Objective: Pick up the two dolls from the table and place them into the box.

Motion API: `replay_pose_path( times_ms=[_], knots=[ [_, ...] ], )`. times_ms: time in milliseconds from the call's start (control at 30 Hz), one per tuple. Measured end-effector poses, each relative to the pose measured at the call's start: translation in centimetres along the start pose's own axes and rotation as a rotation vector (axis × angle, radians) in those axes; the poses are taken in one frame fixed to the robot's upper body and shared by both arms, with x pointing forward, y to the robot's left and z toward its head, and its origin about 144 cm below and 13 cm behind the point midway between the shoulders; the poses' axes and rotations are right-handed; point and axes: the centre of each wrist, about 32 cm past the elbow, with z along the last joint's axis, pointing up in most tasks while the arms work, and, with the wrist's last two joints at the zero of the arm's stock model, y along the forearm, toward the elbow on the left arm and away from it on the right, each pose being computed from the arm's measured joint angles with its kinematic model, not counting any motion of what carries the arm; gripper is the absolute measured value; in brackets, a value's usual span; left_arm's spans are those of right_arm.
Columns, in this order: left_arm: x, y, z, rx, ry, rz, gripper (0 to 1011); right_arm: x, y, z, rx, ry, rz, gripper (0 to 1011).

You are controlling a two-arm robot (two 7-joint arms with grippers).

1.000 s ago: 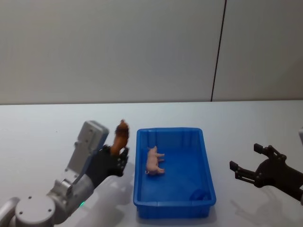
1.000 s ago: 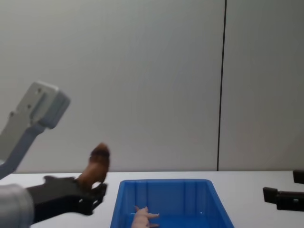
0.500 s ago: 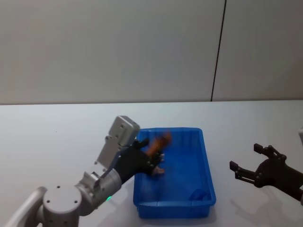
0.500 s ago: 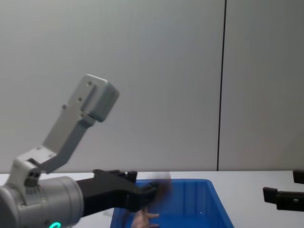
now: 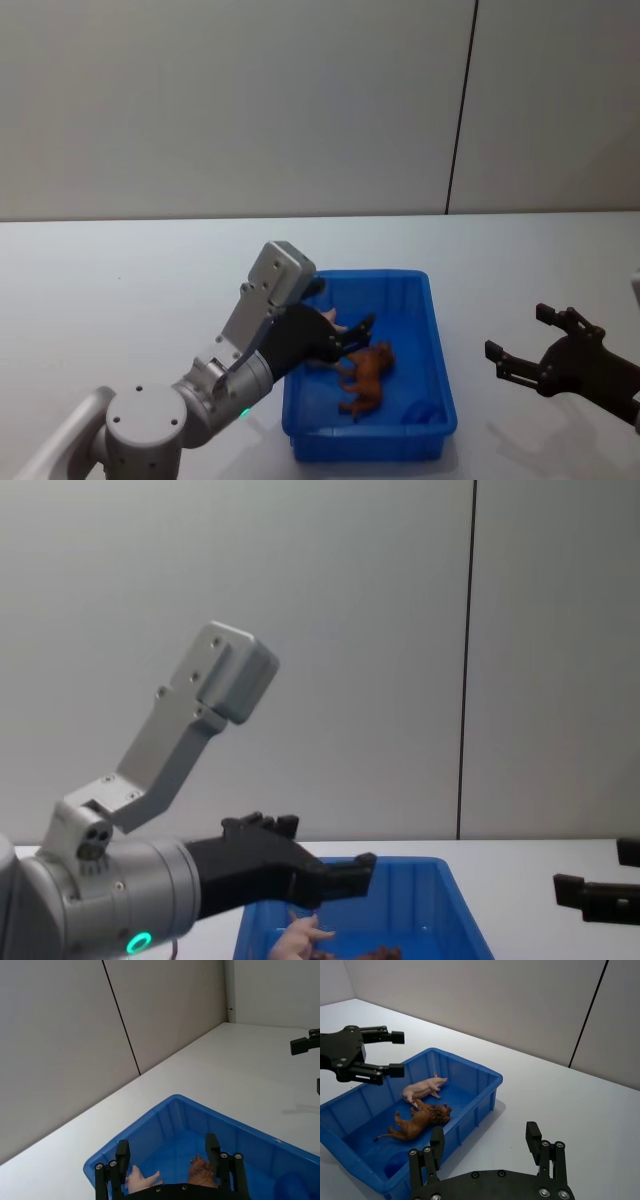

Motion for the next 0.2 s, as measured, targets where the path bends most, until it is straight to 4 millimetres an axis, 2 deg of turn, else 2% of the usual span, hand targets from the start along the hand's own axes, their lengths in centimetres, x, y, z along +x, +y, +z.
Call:
replay_pose_path(
  times_ms=[33,200],
  knots=[
    [0.09,0.06,0.12,-0.008,-0.007,0.003,964,0.0,0.0,0.0,0.0,0.0,0.0,1001],
    [0.3,0.21,0.4,-0.026,-0.022,0.012,1001,0.0,0.0,0.0,0.0,0.0,0.0,1001]
  ],
)
